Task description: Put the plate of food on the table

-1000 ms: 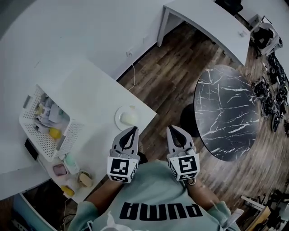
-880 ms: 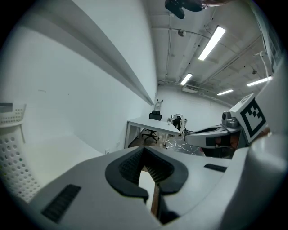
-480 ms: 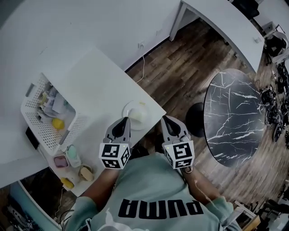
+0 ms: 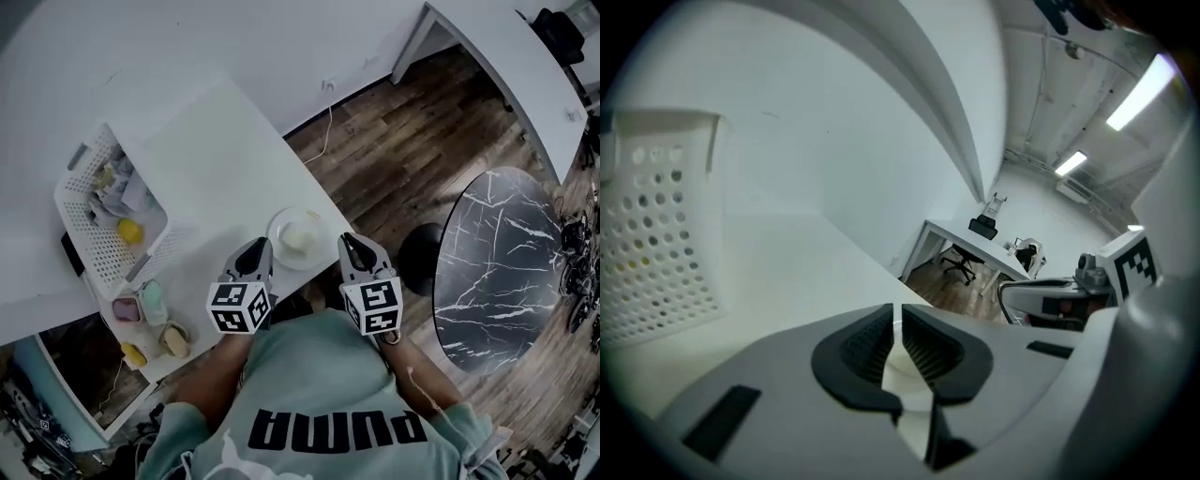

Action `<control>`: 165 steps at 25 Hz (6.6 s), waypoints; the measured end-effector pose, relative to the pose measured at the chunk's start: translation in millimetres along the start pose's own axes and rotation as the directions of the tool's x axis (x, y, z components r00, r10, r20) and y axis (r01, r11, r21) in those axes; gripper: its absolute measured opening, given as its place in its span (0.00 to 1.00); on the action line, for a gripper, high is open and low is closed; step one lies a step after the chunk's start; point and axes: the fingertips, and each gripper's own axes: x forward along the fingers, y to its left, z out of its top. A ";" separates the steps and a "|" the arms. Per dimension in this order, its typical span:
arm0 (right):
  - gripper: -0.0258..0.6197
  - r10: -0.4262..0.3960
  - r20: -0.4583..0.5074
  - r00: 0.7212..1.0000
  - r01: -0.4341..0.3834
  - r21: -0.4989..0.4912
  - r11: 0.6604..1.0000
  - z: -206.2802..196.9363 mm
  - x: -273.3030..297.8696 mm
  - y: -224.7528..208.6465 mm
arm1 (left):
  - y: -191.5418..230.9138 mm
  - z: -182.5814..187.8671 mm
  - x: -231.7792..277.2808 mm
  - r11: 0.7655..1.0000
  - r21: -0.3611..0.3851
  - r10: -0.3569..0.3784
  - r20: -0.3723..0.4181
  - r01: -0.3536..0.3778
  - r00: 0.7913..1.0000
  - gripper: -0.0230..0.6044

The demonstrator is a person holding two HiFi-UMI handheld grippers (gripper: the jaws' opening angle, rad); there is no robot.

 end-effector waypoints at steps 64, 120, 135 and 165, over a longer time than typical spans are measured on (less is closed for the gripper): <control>0.10 0.185 -0.163 0.969 -0.043 0.628 0.777 -64.3 54.9 -3.0 | 27.0 -49.6 44.8 0.913 -0.407 -0.119 -0.202 0.027 0.972 0.12; 0.10 -0.525 0.118 0.843 0.202 0.835 0.512 -137.4 -320.3 -171.6 | -368.0 -76.3 31.9 0.833 -0.123 -0.547 -0.331 0.540 0.769 0.11; 0.09 -0.631 0.142 0.762 0.193 0.882 0.430 -221.9 -456.3 -228.3 | -517.4 -151.7 17.4 0.802 -0.062 -0.567 -0.396 0.595 0.723 0.11; 0.10 -0.769 -0.085 0.633 0.258 0.960 0.107 -332.5 -502.1 -353.5 | -661.0 -224.7 134.6 0.688 0.020 -0.542 -0.649 0.725 0.533 0.11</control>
